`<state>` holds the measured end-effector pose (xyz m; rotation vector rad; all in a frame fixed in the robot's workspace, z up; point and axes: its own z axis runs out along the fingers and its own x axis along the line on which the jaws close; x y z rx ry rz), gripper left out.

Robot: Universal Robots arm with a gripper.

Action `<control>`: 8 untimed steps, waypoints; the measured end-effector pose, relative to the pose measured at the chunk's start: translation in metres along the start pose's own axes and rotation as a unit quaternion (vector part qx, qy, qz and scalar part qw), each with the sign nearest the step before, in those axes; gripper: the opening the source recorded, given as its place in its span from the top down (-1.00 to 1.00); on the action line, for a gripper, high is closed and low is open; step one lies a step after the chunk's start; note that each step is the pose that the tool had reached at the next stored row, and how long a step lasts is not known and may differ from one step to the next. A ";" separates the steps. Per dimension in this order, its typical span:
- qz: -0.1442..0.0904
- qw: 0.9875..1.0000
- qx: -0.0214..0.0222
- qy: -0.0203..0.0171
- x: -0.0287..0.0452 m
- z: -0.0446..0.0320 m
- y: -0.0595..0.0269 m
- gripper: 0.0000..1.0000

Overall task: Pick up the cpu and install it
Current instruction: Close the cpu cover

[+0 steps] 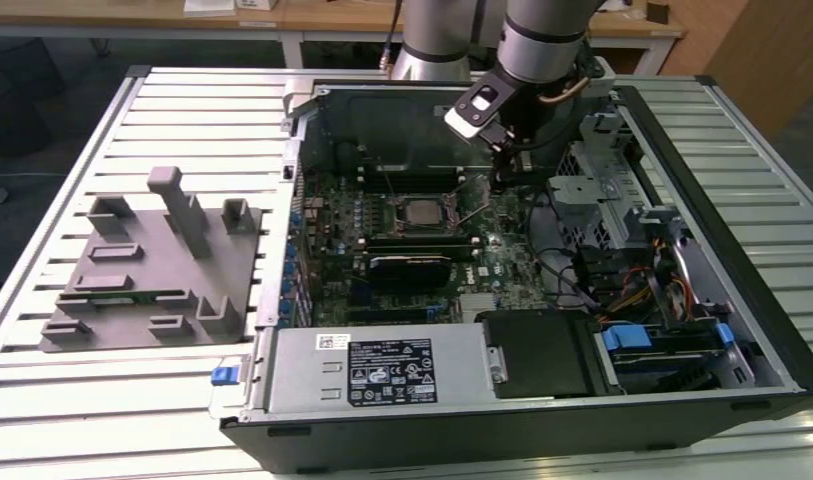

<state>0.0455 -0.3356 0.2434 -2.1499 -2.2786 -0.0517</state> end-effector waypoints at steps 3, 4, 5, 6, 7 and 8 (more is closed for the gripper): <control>0.000 1.000 0.000 0.000 0.0002 0.0000 -0.0024 0.79; 0.000 1.000 0.000 0.000 0.0002 -0.0001 -0.0033 0.79; 0.000 1.000 0.000 0.000 0.0003 -0.0002 -0.0043 0.79; 0.000 1.000 0.000 0.000 0.0004 -0.0004 -0.0051 0.79; 0.000 1.000 0.000 0.000 0.0005 -0.0006 -0.0059 0.79; 0.000 1.000 0.000 0.001 0.0006 -0.0009 -0.0067 0.79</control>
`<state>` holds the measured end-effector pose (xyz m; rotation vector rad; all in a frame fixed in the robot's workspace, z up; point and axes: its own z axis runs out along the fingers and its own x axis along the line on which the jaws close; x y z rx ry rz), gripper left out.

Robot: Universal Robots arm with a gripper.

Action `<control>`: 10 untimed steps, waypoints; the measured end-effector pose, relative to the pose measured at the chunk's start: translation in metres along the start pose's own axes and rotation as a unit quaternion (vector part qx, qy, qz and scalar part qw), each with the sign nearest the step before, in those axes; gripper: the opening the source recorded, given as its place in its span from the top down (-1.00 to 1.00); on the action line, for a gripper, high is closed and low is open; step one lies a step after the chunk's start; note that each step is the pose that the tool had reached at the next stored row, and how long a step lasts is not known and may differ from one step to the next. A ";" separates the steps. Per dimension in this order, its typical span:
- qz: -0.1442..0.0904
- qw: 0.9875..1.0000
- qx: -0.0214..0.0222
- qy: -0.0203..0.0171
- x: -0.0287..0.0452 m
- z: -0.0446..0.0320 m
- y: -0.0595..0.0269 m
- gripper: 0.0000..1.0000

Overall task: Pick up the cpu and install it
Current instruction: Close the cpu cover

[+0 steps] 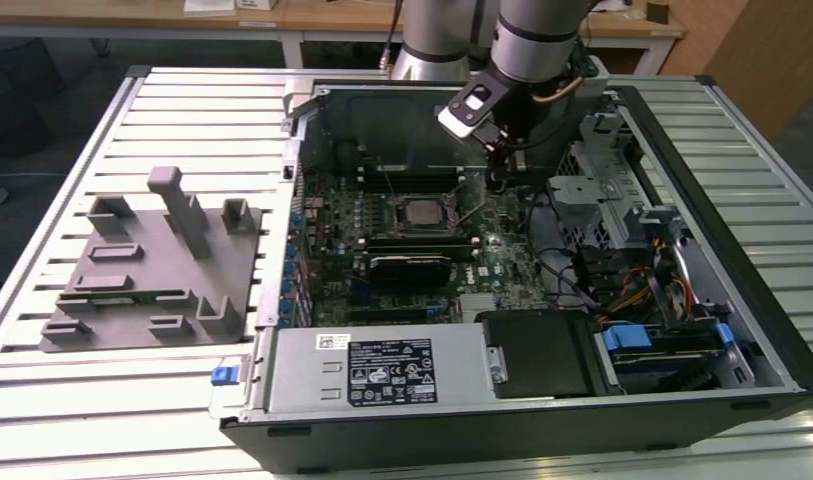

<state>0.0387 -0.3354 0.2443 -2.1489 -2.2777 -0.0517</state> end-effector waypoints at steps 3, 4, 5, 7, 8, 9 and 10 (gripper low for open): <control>0.000 1.000 0.000 0.000 0.0003 -0.0007 -0.0025 0.79; 0.000 1.000 0.000 0.000 0.0003 -0.0008 -0.0036 0.79; 0.000 1.000 0.000 0.000 0.0005 -0.0008 -0.0047 0.79; 0.000 1.000 0.000 0.000 0.0008 -0.0009 -0.0073 0.79; 0.000 1.000 0.000 0.000 0.0009 -0.0009 -0.0085 0.79; 0.000 1.000 0.000 0.000 0.0010 -0.0009 -0.0097 0.79; 0.000 1.000 0.000 0.000 0.0010 -0.0009 -0.0109 0.79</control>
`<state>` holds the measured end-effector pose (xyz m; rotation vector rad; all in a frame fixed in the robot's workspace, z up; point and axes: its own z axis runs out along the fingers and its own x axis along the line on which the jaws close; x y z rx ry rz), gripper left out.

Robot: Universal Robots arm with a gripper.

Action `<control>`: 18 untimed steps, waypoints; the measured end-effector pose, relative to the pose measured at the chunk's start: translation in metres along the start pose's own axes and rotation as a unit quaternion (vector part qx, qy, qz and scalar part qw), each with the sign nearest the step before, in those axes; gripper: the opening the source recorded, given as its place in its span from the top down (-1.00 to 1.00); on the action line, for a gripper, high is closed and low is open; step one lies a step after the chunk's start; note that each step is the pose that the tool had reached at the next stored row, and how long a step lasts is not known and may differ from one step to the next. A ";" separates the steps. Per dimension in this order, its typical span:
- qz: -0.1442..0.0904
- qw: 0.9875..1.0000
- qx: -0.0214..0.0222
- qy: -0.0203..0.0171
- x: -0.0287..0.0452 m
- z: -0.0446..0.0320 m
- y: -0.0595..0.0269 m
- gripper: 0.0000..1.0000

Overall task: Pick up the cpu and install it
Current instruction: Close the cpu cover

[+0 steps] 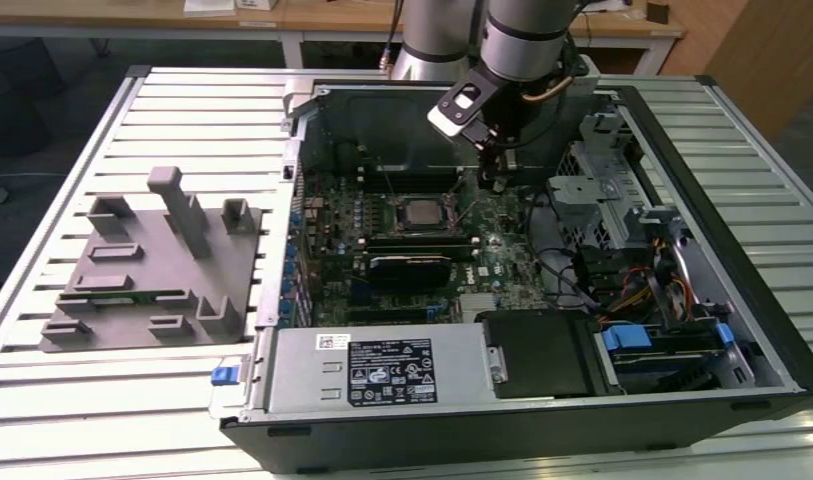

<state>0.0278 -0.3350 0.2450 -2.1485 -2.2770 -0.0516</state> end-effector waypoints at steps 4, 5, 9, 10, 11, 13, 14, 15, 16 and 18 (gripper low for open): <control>0.000 1.000 0.000 0.000 0.0003 0.0000 -0.0037 0.79; 0.000 1.000 0.000 0.000 0.0003 0.0000 -0.0043 0.79; 0.000 1.000 0.000 0.000 0.0005 0.0000 -0.0071 0.79; 0.000 1.000 0.000 0.000 0.0005 0.0000 -0.0076 0.79; 0.000 1.000 0.000 0.000 0.0005 0.0000 -0.0080 0.79; 0.000 1.000 0.000 0.000 0.0006 0.0000 -0.0086 0.79; 0.000 1.000 0.000 0.000 0.0006 0.0000 -0.0093 0.79; 0.000 1.000 0.000 0.000 0.0007 0.0000 -0.0101 0.79; 0.000 1.000 0.000 0.000 0.0007 0.0000 -0.0108 0.79; 0.000 1.000 0.000 0.000 0.0008 -0.0001 -0.0129 0.79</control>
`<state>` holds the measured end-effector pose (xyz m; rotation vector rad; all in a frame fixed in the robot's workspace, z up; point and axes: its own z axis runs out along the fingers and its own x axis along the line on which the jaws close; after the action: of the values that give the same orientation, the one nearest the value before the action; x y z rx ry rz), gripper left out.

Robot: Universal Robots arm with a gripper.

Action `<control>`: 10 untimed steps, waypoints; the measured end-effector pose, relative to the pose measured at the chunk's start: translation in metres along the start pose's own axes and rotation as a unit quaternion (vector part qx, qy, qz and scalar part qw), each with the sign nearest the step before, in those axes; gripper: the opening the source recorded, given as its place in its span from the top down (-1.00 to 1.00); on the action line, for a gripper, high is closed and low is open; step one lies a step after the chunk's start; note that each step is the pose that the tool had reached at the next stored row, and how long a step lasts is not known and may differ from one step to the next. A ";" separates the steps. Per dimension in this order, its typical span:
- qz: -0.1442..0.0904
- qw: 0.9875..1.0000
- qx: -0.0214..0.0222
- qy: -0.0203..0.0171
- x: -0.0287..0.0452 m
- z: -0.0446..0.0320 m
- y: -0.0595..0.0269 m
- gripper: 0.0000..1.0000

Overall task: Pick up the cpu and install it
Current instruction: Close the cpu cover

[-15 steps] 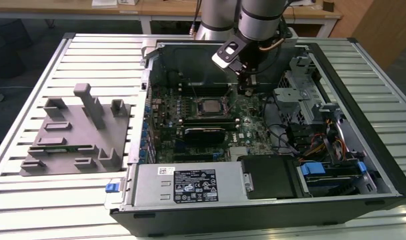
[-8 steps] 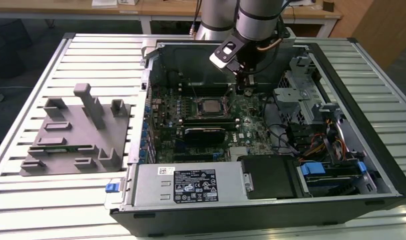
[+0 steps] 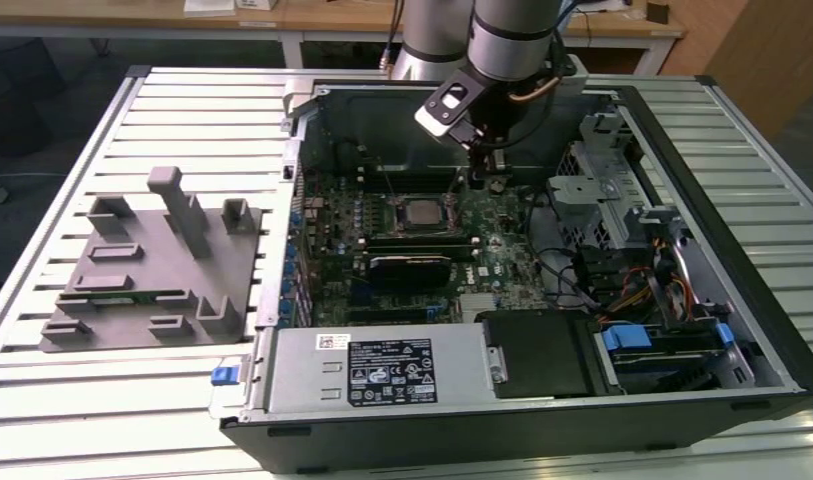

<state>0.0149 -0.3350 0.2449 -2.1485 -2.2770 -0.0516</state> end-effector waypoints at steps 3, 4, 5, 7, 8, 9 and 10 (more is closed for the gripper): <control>0.000 1.000 0.000 0.000 0.0002 0.0000 -0.0029 0.79; 0.000 1.000 0.000 0.000 0.0002 0.0000 -0.0034 0.79; 0.000 1.000 0.000 0.000 0.0002 -0.0001 -0.0040 0.79; 0.000 1.000 0.000 0.000 0.0003 -0.0001 -0.0054 0.79; 0.000 1.000 0.000 0.000 0.0004 -0.0001 -0.0063 0.79; 0.000 1.000 0.000 0.000 0.0004 -0.0001 -0.0074 0.79; 0.000 1.000 0.000 0.000 0.0005 -0.0001 -0.0085 0.79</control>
<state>0.0064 -0.3350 0.2449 -2.1485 -2.2770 -0.0517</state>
